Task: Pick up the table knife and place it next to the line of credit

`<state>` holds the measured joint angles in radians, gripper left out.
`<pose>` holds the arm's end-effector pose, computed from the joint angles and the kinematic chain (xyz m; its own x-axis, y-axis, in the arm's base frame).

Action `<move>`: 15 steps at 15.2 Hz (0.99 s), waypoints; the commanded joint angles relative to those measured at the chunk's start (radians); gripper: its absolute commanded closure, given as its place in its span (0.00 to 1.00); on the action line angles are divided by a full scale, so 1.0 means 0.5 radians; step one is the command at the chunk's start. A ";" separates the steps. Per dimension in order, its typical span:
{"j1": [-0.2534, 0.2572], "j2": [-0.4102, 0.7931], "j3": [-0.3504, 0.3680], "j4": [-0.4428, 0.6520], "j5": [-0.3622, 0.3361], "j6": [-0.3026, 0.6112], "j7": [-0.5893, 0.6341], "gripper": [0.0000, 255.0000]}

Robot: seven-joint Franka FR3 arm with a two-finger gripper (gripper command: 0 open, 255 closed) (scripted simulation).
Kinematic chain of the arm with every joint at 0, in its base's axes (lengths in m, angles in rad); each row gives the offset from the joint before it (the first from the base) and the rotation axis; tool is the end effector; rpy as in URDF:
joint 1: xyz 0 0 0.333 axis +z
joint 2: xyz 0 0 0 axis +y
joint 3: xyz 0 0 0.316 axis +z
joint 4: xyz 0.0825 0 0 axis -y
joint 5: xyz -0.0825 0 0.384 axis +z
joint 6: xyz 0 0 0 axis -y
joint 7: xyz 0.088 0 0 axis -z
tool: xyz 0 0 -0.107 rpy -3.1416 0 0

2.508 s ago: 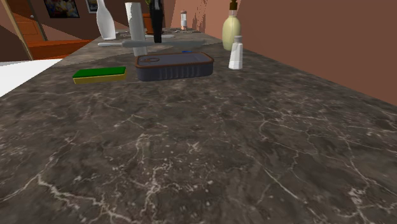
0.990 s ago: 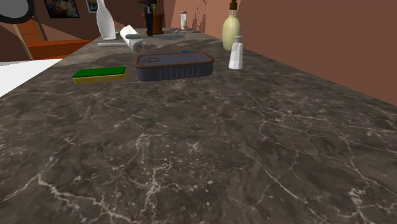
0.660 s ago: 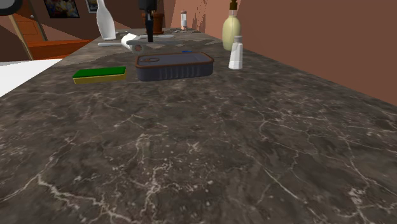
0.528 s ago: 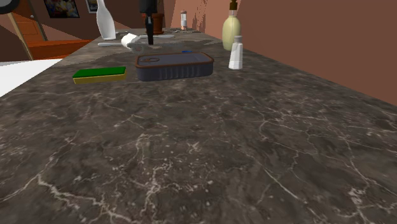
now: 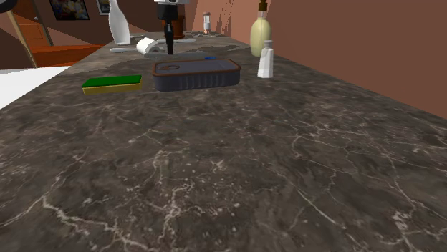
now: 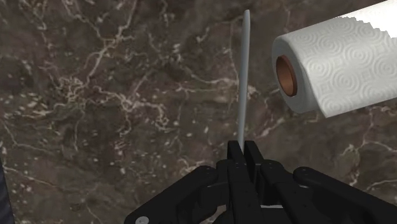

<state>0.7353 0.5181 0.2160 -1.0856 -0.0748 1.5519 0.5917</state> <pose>0.4424 0.5369 0.5304 0.9433 0.3278 -0.0521 0.3281 -0.9447 -0.0030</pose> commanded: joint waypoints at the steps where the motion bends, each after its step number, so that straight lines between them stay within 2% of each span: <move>1: 0.000 0.000 0.000 -0.001 0.000 0.001 0.000 1.00; 2: 0.000 0.000 0.000 -0.001 0.000 0.001 0.000 1.00; 3: 0.000 0.000 0.000 -0.001 0.000 0.001 0.000 0.00; 8: 0.000 0.000 0.000 -0.001 0.000 0.001 0.000 0.00; 12: 0.067 0.221 -0.010 0.629 -0.037 -0.407 -0.004 0.00; 15: 0.067 0.220 -0.011 0.628 -0.037 -0.406 -0.004 0.00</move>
<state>0.7678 0.6253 0.2107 -0.7796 -0.0928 1.3546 0.5895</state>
